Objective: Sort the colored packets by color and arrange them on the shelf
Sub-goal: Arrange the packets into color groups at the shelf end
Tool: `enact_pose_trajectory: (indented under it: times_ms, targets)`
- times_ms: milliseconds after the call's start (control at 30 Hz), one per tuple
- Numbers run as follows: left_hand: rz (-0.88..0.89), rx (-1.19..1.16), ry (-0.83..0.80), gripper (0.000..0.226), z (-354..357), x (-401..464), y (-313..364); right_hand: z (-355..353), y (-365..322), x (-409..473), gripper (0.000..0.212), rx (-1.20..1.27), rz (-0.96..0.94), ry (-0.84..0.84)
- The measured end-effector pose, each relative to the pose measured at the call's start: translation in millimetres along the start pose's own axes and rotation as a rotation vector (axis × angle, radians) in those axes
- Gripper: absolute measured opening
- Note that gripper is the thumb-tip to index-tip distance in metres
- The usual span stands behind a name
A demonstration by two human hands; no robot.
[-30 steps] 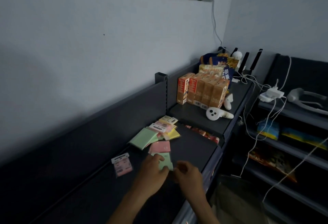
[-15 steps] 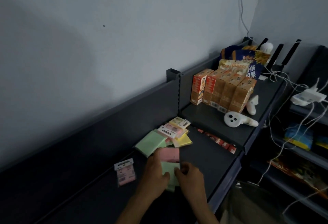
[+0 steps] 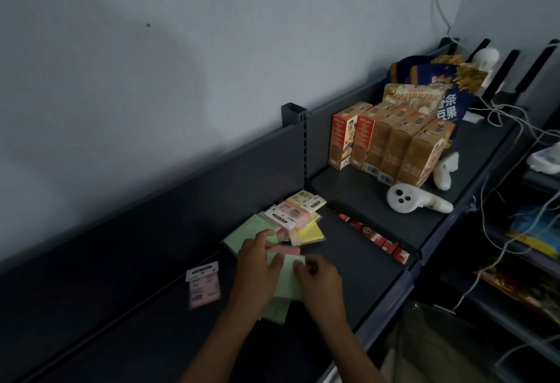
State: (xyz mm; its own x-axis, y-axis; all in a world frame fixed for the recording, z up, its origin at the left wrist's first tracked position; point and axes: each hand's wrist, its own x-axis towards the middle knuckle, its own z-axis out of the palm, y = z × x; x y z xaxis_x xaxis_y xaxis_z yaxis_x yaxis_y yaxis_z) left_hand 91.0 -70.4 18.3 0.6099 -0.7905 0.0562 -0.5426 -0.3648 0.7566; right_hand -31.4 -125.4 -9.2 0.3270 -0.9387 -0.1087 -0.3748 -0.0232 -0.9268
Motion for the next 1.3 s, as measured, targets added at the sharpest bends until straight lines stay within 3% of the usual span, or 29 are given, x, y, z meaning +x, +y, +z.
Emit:
enact_pose_trajectory:
  times_ms: [167,300,633,733,867,1067,1300]
  targets:
    - [0.032,-0.025,0.086,0.029,1,7,11,0,-14,12,0.009,0.04,-0.115,0.051]
    - [0.054,-0.053,0.115,0.023,0,8,23,-3,-23,24,0.026,0.043,-0.154,0.07]
    - [0.036,0.116,0.156,0.034,-6,1,35,-21,-41,34,0.029,0.216,-0.318,0.043]
    - [-0.001,0.12,0.251,0.025,-12,-5,39,-18,-47,37,0.036,0.288,-0.32,0.005]
    - [0.023,-0.041,0.426,0.005,-20,-20,38,-8,-50,33,0.046,0.425,-0.252,-0.085]
    - [-0.051,-0.119,0.508,0.004,-24,-47,24,20,-41,15,0.035,0.441,-0.228,-0.309]
    - [-0.102,0.008,0.504,0.049,-58,-88,-7,55,-55,-23,0.04,0.487,-0.288,-0.448]
